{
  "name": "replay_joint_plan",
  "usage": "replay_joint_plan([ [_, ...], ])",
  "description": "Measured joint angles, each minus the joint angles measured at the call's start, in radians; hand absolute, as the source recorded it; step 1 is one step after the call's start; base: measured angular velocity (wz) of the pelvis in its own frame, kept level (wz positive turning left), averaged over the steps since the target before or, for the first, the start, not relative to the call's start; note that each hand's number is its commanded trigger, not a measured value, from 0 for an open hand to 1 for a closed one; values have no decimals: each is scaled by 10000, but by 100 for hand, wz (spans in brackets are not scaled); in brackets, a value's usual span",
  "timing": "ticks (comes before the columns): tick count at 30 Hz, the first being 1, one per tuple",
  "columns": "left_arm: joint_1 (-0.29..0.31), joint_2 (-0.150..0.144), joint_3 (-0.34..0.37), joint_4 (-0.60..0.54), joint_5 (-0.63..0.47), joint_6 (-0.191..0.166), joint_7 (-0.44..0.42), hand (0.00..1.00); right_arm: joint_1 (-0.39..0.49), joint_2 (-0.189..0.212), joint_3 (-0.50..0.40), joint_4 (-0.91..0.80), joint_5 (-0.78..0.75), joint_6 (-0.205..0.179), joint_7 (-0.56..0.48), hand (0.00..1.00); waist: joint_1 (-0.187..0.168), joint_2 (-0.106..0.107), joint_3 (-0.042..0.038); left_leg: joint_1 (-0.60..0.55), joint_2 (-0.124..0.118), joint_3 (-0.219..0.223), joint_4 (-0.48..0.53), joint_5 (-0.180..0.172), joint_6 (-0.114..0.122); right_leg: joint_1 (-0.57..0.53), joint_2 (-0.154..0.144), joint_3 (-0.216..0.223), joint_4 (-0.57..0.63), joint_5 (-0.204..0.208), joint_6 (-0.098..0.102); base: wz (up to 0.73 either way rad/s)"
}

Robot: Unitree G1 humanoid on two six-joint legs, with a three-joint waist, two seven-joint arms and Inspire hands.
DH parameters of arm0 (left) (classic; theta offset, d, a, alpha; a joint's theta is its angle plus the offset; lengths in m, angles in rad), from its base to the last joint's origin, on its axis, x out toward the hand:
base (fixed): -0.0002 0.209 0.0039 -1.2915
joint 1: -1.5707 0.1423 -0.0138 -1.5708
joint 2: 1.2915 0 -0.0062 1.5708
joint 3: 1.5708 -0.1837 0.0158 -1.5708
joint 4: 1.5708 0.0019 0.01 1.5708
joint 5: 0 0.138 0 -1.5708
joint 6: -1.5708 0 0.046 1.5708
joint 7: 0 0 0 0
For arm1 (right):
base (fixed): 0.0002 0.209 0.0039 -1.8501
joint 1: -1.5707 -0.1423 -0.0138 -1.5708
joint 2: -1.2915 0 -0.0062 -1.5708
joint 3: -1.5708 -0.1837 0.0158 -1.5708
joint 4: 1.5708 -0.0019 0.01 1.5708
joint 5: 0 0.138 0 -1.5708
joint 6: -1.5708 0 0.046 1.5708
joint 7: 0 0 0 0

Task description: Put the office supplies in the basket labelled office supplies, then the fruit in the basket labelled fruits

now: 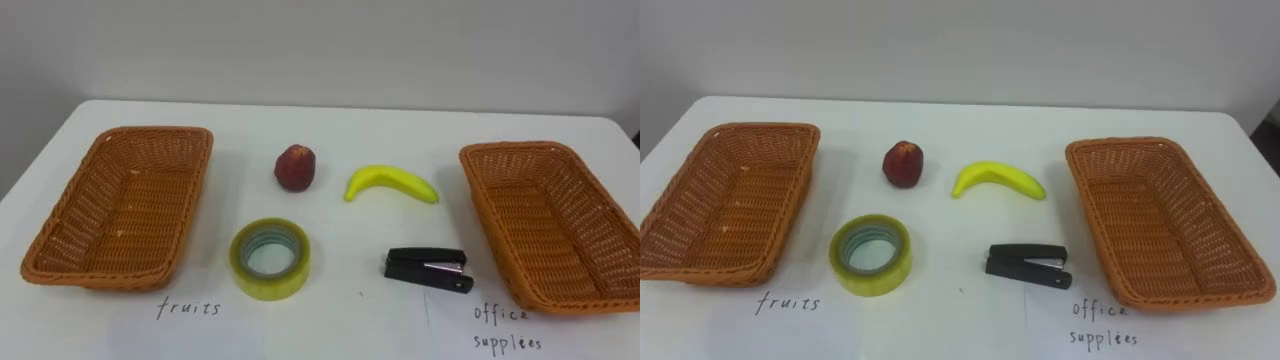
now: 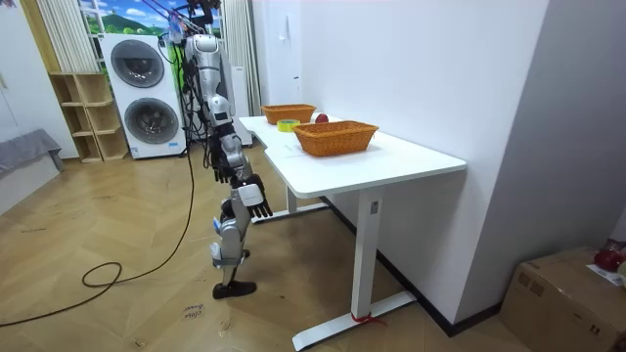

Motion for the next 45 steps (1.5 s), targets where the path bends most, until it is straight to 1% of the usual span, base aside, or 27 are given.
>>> replay_joint_plan([
  [5,-131,0,-9,-4,2,42,11,0,-31,-16,9,0,-249,1,3,0,-8,8,1,-28,0,9,-4,0,0,-51,-1,5,10,0,0,0],
  [10,-235,1,5,-23,44,48,235,0,-93,-27,9,85,-293,20,-30,0,-4,31,4,-24,0,10,-1,0,0,-39,0,1,9,1,-1,0],
  [12,-255,3,1,4,35,59,281,0,-93,-32,-11,197,-288,91,-30,0,-34,51,14,-11,-5,11,-6,0,0,3,-4,15,4,1,0,0],
  [17,-254,6,11,10,30,115,183,0,-100,-16,-61,269,-231,129,-36,0,-27,43,28,-3,-9,9,-15,-8,9,39,4,143,-12,-40,6,0],
  [19,-261,5,89,10,40,115,169,0,-92,20,-228,297,-223,128,-39,0,-29,34,33,0,-9,7,-15,-8,9,39,12,190,-10,-39,5,0],
  [20,-229,4,180,11,45,114,170,0,-75,48,-314,310,-177,128,-44,0,-29,26,36,1,-10,7,-14,-8,9,40,15,218,-9,-38,3,0],
  [25,-166,-1,193,13,31,115,178,0,-41,73,-346,317,181,137,-46,0,-33,8,37,-30,-12,56,-17,-10,12,-26,14,270,-5,-38,3,-3],
  [29,-141,-2,193,-36,16,121,199,0,30,79,-411,309,801,268,-83,0,-51,-13,27,-33,-13,106,-10,-17,24,-64,3,248,5,-38,4,-1],
  [31,-174,3,202,-41,15,135,256,0,60,79,-506,310,1205,411,-162,0,-65,-18,24,-17,-16,108,-7,-19,26,-81,-2,253,-1,-38,4,0],
  [33,-183,7,360,-120,7,173,308,0,230,76,-740,261,1605,439,-277,0,-65,-8,14,-9,-16,117,-1,-23,33,-81,-4,252,3,-39,6,0],
  [37,-155,9,604,-205,8,173,527,0,433,60,-1232,259,1855,438,-521,0,-145,-8,7,-9,-15,119,-6,-23,33,-79,1,256,12,-40,6,0],
  [40,-149,6,919,-245,28,168,586,0,604,57,-1754,241,2071,432,-770,0,-309,-18,-1,-2,-11,132,-34,-24,33,-83,5,271,17,-40,7,-1],
  [44,-142,82,1154,-317,-6,13,700,0,922,42,-2299,215,2533,427,-1174,0,-367,-90,-48,29,1,204,-47,-24,32,-84,21,417,49,-39,4,-7],
  [45,-150,100,1174,-321,-29,-33,734,0,1017,33,-2473,130,2741,430,-1352,0,-381,-109,-46,46,5,256,-61,-24,32,-88,23,475,49,-38,4,-9],
])
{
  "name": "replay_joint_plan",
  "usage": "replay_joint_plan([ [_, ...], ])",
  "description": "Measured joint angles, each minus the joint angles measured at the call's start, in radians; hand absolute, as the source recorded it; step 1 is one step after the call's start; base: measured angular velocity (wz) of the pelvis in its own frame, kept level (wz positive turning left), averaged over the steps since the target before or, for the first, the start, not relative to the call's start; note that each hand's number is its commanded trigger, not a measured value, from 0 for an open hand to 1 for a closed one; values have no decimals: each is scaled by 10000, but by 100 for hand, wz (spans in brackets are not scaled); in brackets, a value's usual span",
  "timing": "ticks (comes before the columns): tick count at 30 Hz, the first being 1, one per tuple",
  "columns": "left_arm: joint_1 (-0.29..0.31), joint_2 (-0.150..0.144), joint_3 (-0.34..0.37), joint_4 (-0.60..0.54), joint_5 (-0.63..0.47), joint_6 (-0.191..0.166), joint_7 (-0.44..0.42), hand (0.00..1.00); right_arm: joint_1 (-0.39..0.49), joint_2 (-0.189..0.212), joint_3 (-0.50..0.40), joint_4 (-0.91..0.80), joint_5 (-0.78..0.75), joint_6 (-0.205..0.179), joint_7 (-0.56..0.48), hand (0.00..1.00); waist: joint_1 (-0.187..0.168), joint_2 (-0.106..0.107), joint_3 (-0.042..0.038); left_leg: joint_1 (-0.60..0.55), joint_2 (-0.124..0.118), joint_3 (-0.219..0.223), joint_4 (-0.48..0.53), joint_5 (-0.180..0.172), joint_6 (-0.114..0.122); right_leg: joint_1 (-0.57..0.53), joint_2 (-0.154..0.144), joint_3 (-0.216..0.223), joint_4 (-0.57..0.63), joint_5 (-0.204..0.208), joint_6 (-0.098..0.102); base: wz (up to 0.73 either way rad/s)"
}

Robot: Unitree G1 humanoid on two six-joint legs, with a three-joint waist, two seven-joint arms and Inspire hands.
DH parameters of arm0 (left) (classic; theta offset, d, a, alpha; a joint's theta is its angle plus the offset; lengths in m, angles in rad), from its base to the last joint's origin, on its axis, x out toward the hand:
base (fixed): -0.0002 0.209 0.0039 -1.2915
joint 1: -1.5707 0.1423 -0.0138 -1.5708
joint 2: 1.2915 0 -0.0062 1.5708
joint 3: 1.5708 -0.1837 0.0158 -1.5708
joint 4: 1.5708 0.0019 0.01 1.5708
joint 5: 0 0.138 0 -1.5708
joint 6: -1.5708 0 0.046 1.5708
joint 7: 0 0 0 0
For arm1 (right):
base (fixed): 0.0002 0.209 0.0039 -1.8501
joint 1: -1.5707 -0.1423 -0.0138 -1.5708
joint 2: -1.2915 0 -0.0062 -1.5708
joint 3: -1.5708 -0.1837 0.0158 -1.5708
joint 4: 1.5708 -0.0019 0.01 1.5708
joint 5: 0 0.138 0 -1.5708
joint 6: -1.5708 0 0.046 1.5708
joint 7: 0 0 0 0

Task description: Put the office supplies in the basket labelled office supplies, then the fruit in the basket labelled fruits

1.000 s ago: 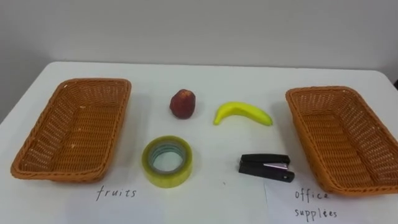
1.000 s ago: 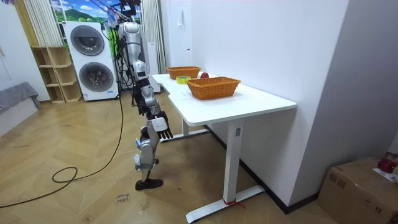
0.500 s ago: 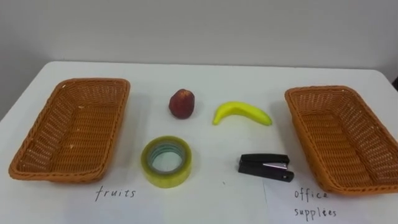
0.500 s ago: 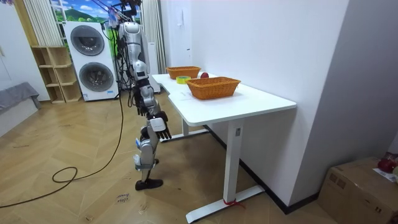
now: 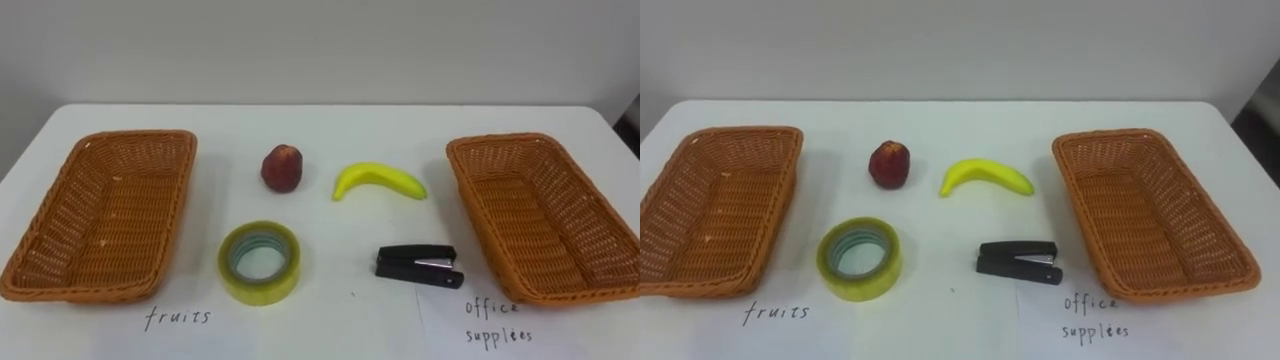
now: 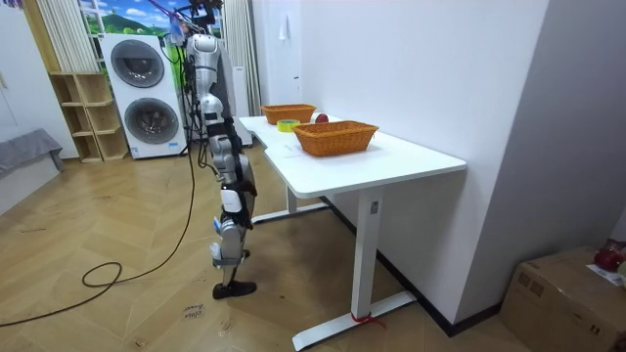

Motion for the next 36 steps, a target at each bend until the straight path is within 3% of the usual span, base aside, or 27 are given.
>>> replay_joint_plan([
  [6,337,39,783,-75,-4,-415,275,0,100,-84,-1624,-1087,1123,-112,-1052,0,-287,-10,5,256,30,281,-162,-4,7,11,17,211,17,0,2,-14],
  [14,434,87,803,-94,-387,-773,845,0,29,-187,-2573,-1853,1784,-440,-2213,0,-525,7,-7,267,33,393,-237,-6,9,-63,26,322,137,0,4,-4],
  [22,478,243,790,-324,-782,-838,836,0,76,-195,-2669,-3059,1991,-807,-3421,0,-598,-13,-7,223,33,430,-237,-5,9,-136,23,344,144,-1,5,-1],
  [27,502,352,784,-498,-1122,-1041,855,0,243,-190,-2773,-4710,2356,-1022,-4424,0,-692,-10,-6,223,30,422,-244,-5,10,-148,23,354,144,-4,10,0],
  [33,522,434,749,-484,-1129,-1135,912,0,466,-187,-2963,-6766,2653,-1826,-5810,0,-731,-117,-3,96,28,426,-245,-5,10,-296,21,345,174,-14,23,0],
  [36,617,434,749,-487,-1129,-1165,1043,0,475,-187,-2977,-7335,2625,-1998,-6642,0,-741,-172,-8,29,25,427,-243,-4,11,-383,13,341,197,-15,25,0],
])
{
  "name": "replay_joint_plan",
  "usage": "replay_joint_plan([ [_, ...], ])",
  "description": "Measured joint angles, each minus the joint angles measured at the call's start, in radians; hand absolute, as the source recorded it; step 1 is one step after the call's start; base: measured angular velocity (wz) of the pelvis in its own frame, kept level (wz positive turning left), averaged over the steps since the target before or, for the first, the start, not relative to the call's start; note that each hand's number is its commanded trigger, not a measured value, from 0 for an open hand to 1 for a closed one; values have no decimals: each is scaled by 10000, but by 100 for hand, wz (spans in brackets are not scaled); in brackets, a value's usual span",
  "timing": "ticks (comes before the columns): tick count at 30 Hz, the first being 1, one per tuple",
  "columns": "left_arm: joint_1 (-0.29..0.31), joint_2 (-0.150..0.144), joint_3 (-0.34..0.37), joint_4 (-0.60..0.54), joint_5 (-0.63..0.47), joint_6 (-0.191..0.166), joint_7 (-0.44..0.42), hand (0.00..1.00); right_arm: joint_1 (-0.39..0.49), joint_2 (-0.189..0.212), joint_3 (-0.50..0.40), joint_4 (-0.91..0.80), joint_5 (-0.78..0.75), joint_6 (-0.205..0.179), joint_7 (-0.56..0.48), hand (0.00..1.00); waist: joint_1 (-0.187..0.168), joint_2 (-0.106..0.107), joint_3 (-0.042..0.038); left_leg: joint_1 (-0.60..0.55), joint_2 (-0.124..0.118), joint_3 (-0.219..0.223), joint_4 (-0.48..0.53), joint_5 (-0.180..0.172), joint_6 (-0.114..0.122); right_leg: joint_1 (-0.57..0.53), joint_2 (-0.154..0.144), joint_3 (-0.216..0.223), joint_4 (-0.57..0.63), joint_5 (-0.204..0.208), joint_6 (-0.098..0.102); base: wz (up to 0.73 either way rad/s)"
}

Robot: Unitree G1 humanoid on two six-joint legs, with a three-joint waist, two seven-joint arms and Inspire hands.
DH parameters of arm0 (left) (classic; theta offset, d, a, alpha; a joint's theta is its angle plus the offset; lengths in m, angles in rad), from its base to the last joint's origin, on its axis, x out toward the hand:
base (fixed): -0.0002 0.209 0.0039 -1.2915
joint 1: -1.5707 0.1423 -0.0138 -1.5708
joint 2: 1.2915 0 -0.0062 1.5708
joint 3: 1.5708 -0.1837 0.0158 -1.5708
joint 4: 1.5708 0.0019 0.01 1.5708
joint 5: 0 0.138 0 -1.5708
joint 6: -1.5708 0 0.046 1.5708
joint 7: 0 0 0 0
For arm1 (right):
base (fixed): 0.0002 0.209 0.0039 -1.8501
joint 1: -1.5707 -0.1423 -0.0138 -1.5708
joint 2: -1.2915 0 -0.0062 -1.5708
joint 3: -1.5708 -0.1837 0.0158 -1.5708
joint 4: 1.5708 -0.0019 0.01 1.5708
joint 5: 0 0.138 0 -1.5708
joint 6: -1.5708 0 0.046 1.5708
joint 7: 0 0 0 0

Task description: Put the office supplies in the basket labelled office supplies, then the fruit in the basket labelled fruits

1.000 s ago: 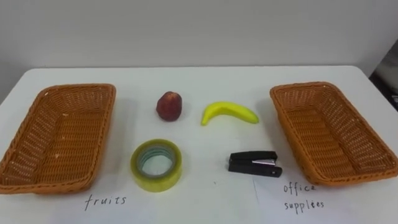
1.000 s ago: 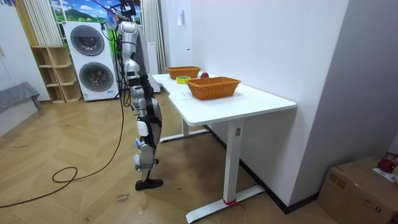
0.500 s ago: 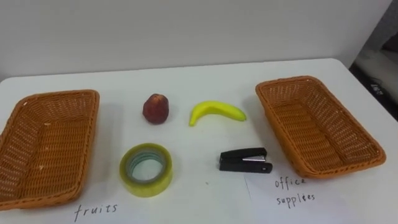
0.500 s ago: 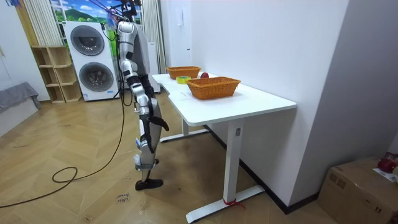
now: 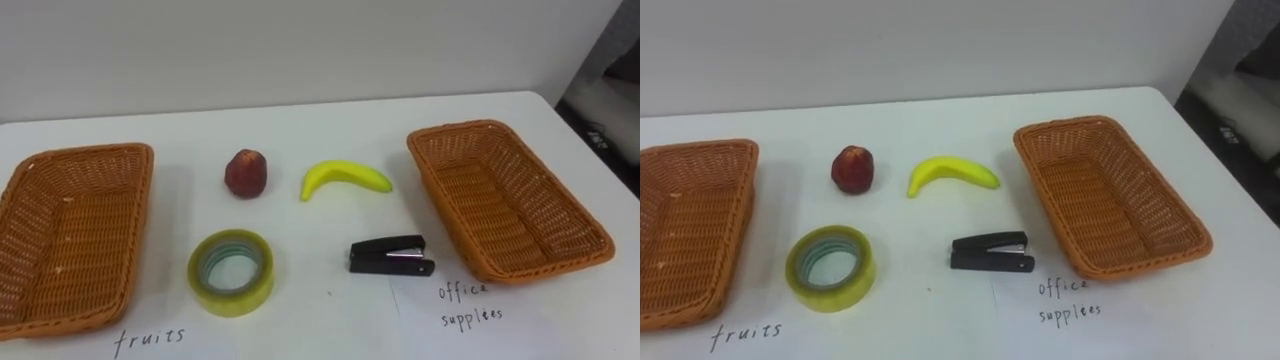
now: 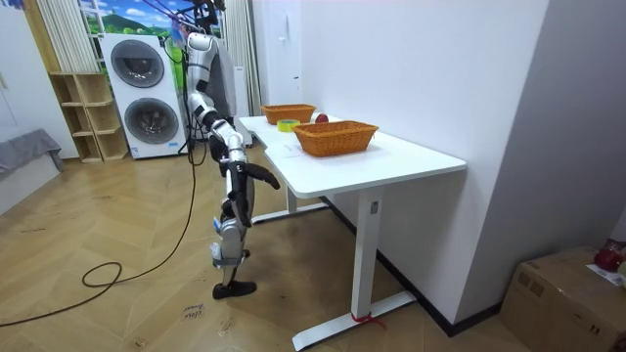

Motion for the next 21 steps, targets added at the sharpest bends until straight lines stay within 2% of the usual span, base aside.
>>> replay_joint_plan([
  [4,112,-2,0,-192,3,-2,0,0,15,0,-307,-731,-26,-110,-637,0,-43,-20,0,-97,-15,-3,2,2,3,-116,-14,-12,-3,-1,3,0],
  [7,125,2,1,-356,2,-6,-1,0,51,-3,-435,-1132,-42,-332,-1066,0,-53,-38,0,-104,-25,0,-5,3,3,-109,-22,-11,-41,-4,7,0],
  [9,117,5,-2,-403,4,-45,0,0,126,-3,-435,-1516,-37,-392,-1292,0,-46,-52,-21,-97,-30,4,-16,3,3,-112,-24,-4,-34,-5,10,0],
  [17,122,47,-8,-407,7,-125,2,0,34,-74,-477,-2803,-67,-872,-2114,0,-34,-12,12,-128,-30,3,-15,3,3,-110,-19,1,-11,-6,11,0],
  [21,101,48,2,-374,-4,-237,-31,0,-105,-144,-688,-3078,-83,-956,-2676,0,-6,-31,13,-149,-31,2,-6,5,6,-147,-22,3,26,-16,26,0],
])
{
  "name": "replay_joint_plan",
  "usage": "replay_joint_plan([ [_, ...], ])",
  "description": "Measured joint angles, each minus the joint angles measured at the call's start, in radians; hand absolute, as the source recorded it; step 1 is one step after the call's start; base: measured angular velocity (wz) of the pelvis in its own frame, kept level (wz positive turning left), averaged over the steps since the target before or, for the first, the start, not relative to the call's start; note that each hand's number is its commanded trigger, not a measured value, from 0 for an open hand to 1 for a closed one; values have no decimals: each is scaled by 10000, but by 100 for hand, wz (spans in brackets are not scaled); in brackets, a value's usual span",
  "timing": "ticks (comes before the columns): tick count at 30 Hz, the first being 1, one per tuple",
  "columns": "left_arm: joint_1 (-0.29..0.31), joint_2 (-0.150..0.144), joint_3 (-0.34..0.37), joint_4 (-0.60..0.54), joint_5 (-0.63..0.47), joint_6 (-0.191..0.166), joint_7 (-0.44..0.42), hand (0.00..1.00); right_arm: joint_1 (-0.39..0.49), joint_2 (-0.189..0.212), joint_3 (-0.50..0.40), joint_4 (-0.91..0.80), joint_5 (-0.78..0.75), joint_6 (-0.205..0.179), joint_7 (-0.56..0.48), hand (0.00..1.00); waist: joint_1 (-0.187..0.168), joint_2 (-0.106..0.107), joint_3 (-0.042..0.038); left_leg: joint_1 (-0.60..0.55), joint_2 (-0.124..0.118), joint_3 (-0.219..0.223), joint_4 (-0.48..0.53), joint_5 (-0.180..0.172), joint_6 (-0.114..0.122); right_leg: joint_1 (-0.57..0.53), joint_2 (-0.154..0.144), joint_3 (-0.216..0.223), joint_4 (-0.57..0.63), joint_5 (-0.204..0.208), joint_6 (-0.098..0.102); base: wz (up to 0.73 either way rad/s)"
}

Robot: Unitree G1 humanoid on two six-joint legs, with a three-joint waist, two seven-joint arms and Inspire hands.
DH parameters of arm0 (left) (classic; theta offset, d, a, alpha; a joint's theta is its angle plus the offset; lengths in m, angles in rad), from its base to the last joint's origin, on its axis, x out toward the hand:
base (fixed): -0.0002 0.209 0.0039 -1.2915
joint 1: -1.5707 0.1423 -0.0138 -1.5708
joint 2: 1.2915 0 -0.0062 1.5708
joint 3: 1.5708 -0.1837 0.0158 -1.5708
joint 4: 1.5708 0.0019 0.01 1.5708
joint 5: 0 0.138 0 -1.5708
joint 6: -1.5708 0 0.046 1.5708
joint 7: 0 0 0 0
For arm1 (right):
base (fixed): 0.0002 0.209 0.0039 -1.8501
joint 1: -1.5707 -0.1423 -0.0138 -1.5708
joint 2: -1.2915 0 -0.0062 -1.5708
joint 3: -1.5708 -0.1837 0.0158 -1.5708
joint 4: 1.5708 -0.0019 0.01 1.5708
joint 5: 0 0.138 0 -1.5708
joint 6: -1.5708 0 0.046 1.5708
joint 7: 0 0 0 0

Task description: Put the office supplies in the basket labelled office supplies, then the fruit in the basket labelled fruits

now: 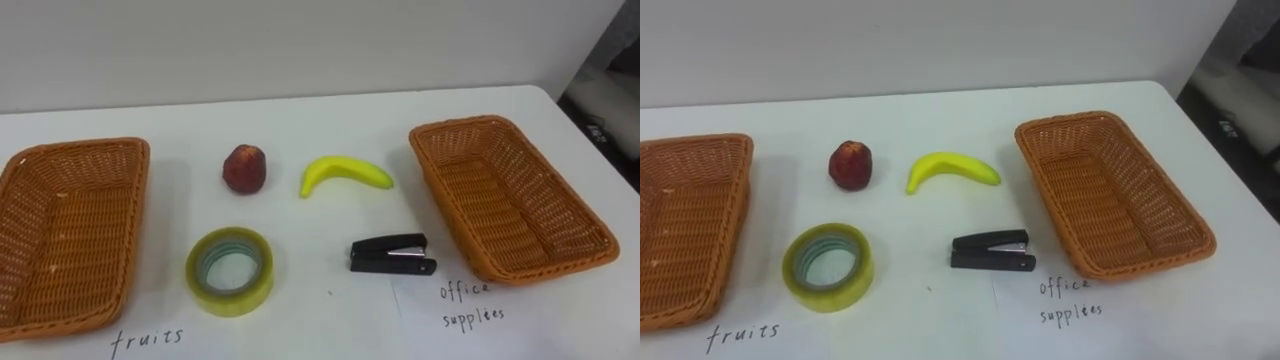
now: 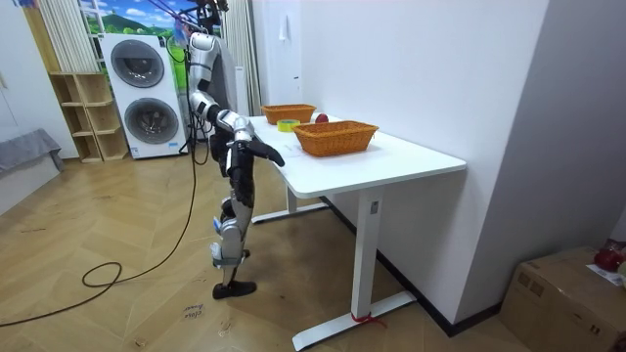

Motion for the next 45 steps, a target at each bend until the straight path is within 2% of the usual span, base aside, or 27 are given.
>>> replay_joint_plan([
  [2,-26,8,12,2,4,-33,-7,0,-6,-100,-52,-435,-222,-15,-179,0,5,-3,12,-10,-5,1,1,5,9,-30,-5,-3,7,-1,2,0],
  [6,-71,13,-13,-1,0,-151,-5,0,-23,-393,-52,-1361,-1937,-240,-805,0,8,14,35,-137,-15,3,88,6,10,-180,-23,-18,87,-24,17,0],
  [9,-73,52,-197,6,0,-179,-8,0,-26,-483,-57,-1943,-2856,-368,-1105,0,39,-9,21,-296,-14,2,142,6,11,-318,-24,-19,121,-20,14,0],
  [12,-69,94,-238,10,5,-365,-10,0,-95,-677,-60,-2569,-3436,-536,-1277,0,47,-14,36,-296,-14,2,139,7,11,-325,-24,-8,119,-20,14,0],
  [18,-337,223,-390,478,8,-440,8,0,-294,-1157,-50,-3365,-4943,-532,-1347,0,262,-48,46,-282,-13,-1,126,7,11,-323,-25,-22,125,-20,14,0],
  [21,-347,216,-406,621,2,-416,18,0,-409,-1168,-16,-3802,-5346,-525,-1338,0,388,-124,43,-281,-13,-2,127,7,11,-316,-24,-29,136,-20,14,0],
  [22,-325,217,-410,620,6,-411,39,0,-415,-1168,-15,-3989,-5464,-524,-1348,0,528,-152,52,-271,-12,1,126,7,12,-319,-25,-27,151,-20,14,0],
  [27,-279,211,-479,633,15,-402,98,0,-660,-1171,66,-4808,-5659,-524,-1339,0,732,-238,96,-267,-6,-4,125,10,16,-331,-24,-38,205,-20,14,0],
  [32,-282,213,-487,649,29,-403,108,0,-879,-1227,375,-5195,-6039,-509,-1022,0,800,-320,105,-283,-7,-9,113,14,24,-330,-28,-53,223,-20,14,0],
  [38,-320,240,-691,908,128,-384,104,0,-1596,-1714,420,-5353,-6344,-494,-669,0,763,-292,82,-291,-12,-133,130,21,34,-300,-40,-215,238,-20,14,6],
  [42,-318,240,-708,903,197,-313,103,0,-1601,-1726,419,-5581,-6340,-492,-372,0,759,-255,65,-294,-14,-331,153,22,33,-201,-62,-553,242,-19,14,14],
  [45,-317,238,-689,887,534,-292,75,0,-1856,-1726,426,-5687,-6415,-383,-222,0,847,-240,72,-285,-16,-354,157,23,33,-138,-63,-582,242,-19,14,3],
])
